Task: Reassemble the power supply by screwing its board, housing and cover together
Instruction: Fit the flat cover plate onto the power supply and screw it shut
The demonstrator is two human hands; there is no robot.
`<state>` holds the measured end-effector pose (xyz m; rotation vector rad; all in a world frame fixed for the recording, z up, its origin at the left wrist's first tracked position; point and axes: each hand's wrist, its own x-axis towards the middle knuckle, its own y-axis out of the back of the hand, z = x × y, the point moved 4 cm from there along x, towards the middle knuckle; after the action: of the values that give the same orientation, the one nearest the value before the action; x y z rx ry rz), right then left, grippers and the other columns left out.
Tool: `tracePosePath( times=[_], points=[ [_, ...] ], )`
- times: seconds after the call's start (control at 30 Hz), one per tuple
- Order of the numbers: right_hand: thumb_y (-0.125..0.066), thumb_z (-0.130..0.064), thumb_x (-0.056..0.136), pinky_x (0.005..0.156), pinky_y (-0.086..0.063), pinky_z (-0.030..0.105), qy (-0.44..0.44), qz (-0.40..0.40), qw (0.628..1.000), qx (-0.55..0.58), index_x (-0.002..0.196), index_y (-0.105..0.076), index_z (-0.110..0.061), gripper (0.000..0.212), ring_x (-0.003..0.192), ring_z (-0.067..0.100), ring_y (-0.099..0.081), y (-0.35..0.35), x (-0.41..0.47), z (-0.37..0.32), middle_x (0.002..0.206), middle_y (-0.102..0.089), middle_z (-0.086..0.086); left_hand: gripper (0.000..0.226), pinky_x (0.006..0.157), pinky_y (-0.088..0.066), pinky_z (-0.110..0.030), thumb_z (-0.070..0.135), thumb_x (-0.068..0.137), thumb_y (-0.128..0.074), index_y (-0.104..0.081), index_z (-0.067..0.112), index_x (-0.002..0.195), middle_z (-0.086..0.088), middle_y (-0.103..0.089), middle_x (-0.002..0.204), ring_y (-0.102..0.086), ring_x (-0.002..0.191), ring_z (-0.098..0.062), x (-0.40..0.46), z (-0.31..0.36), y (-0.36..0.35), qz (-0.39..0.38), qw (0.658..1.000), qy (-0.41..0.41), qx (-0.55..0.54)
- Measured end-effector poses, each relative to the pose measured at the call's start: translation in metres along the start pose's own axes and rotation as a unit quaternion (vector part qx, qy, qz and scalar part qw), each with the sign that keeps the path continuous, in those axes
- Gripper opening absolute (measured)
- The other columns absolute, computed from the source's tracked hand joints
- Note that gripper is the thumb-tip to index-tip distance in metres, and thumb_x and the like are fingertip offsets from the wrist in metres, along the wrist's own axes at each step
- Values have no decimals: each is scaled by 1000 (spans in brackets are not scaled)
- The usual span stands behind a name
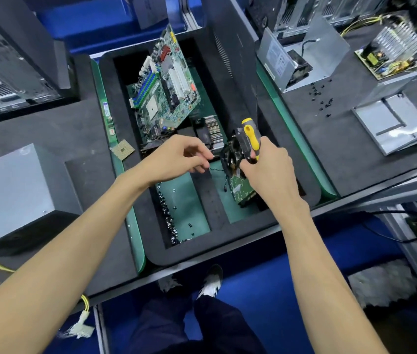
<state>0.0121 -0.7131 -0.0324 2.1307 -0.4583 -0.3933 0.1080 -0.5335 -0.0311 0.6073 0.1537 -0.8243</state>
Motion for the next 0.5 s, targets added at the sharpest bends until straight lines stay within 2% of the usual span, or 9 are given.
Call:
tracePosePath(
  times=[0.1,0.3,0.4,0.5],
  points=[
    [-67,-17,94,50,-35,31,-6,-5,1000,17,89,-46,-14,22,57,16,-45,-12,3,-3,73,-53,1,18,86,-59,-41,-1,97,-55,-71,7,101,-12,-76,93,-74,87,-26,-1,-8,3,11,1000,15,-5],
    [-64,-12,95,54,-36,33,-42,-91,995,9,90,-44,-14,21,67,23,-50,-51,-1,5,77,-51,0,23,79,-59,-42,-4,93,-50,-69,6,101,-11,-76,91,-72,74,-18,-3,-34,10,20,993,84,78],
    [-62,-10,96,50,-31,29,-63,-99,993,9,91,-43,-13,20,61,14,-45,-60,-2,14,75,-46,-4,24,79,-60,-38,-2,91,-50,-69,10,99,-2,-76,85,-73,79,-17,-8,-49,16,29,984,103,146],
    [-63,-17,98,50,-31,28,-82,-117,990,3,95,-44,-12,19,64,17,-48,-55,2,17,77,-46,-4,20,82,-56,-33,5,89,-58,-71,17,98,8,-72,81,-69,81,-16,-14,-54,16,21,968,83,234]
  ],
)
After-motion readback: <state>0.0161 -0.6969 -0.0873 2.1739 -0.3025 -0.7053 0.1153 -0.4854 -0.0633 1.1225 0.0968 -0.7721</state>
